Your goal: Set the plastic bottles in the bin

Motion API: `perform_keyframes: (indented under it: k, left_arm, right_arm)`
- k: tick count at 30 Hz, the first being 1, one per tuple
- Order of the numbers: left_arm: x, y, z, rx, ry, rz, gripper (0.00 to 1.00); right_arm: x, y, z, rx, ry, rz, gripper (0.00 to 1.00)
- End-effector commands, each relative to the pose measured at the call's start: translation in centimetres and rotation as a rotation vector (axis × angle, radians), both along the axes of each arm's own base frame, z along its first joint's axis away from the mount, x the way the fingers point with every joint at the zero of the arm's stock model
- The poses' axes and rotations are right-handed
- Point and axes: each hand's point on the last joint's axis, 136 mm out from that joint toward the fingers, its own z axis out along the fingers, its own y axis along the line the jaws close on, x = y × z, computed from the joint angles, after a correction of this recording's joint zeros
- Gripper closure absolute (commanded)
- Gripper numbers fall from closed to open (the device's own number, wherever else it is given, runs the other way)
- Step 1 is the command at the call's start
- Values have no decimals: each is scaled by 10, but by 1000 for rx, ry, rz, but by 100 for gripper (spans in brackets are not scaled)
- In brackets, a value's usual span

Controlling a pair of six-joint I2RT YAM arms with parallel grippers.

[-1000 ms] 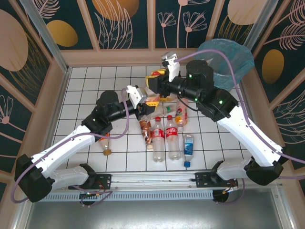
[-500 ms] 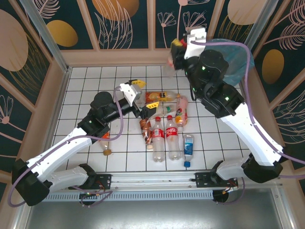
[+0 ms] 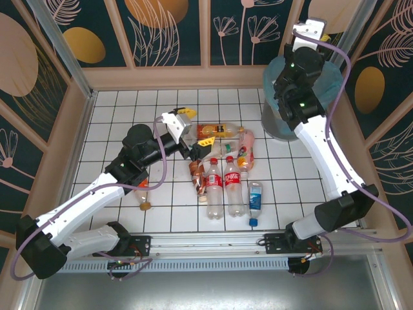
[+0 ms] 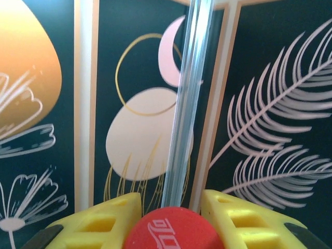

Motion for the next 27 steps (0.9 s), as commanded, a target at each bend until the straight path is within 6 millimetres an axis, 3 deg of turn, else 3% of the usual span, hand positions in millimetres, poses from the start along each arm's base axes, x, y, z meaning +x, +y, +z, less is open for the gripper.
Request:
perform_keyframes:
  k: [1, 13, 27]
  left_arm:
    - [2, 1, 6, -33, -9, 6, 1]
    - [6, -2, 0, -19, 7, 10, 1]
    - [9, -5, -7, -3, 23, 10, 1]
  right_arm:
    - [14, -10, -37, 70, 56, -22, 100]
    - [55, -27, -154, 221, 341, 47, 100]
    - [61, -57, -253, 346, 486, 36, 84]
